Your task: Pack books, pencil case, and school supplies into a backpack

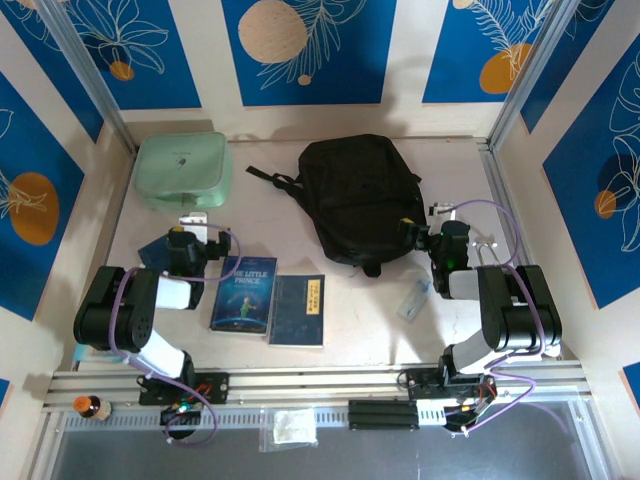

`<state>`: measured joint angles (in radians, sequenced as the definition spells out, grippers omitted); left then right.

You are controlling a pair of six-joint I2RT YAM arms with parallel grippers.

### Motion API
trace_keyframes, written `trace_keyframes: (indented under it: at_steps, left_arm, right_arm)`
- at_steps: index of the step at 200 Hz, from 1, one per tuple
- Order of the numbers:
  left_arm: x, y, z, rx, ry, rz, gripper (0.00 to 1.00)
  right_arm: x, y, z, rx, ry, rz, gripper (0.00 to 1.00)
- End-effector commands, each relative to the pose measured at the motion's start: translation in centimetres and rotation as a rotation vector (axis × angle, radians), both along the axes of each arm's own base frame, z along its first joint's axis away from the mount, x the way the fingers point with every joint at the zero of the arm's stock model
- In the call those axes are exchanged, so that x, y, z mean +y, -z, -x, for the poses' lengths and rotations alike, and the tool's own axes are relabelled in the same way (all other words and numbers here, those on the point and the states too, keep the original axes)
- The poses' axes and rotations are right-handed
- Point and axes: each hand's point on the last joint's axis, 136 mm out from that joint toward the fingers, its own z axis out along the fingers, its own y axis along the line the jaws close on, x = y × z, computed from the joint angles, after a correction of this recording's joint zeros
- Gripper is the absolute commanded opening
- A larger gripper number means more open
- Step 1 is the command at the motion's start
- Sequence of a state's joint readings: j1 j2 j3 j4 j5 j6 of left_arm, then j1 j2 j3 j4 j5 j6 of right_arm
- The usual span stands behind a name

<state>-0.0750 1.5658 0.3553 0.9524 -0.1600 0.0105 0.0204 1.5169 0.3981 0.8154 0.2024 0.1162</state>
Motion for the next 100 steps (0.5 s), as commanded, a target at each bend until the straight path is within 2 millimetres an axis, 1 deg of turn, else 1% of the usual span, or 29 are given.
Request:
trace_keyframes:
  at_steps: [1, 34, 54, 62, 74, 78, 86, 100]
  left_arm:
    - [-0.5, -0.5, -0.4, -0.011, 0.028, -0.012, 1.00]
    - [-0.5, -0.5, -0.3, -0.016, 0.031, -0.012, 1.00]
    - [-0.2, -0.8, -0.2, -0.025, 0.014, -0.011, 1.00]
    - [0.1, -1.2, -0.1, -0.034, -0.009, -0.012, 1.00]
    - [0.9, -2.2, 0.2, -0.032, -0.057, -0.012, 1.00]
    - [1.2, -2.6, 0.3, -0.029, -0.072, -0.014, 1.00]
    - [1.5, -3.4, 0.5, -0.023, -0.094, -0.015, 1.00]
    - [2.2, -5.1, 0.8, -0.022, -0.137, -0.007, 1.00]
  right_arm:
    - [-0.1, -0.4, -0.4, -0.017, 0.014, -0.002, 0.99]
    - [-0.1, -0.5, -0.3, -0.024, 0.013, -0.002, 0.99]
    - [-0.2, -1.3, -0.1, -0.020, 0.018, 0.001, 0.99]
    - [-0.8, -1.9, -0.1, -0.010, 0.060, 0.001, 0.99]
    - [-2.2, -3.2, 0.2, 0.016, 0.171, 0.023, 0.99]
    - [-2.4, -3.7, 0.3, 0.025, 0.189, 0.023, 0.99]
    - [-2.3, -4.4, 0.6, 0.043, 0.203, 0.004, 0.99]
    - [-1.5, -5.4, 0.9, 0.075, 0.188, -0.059, 0.99]
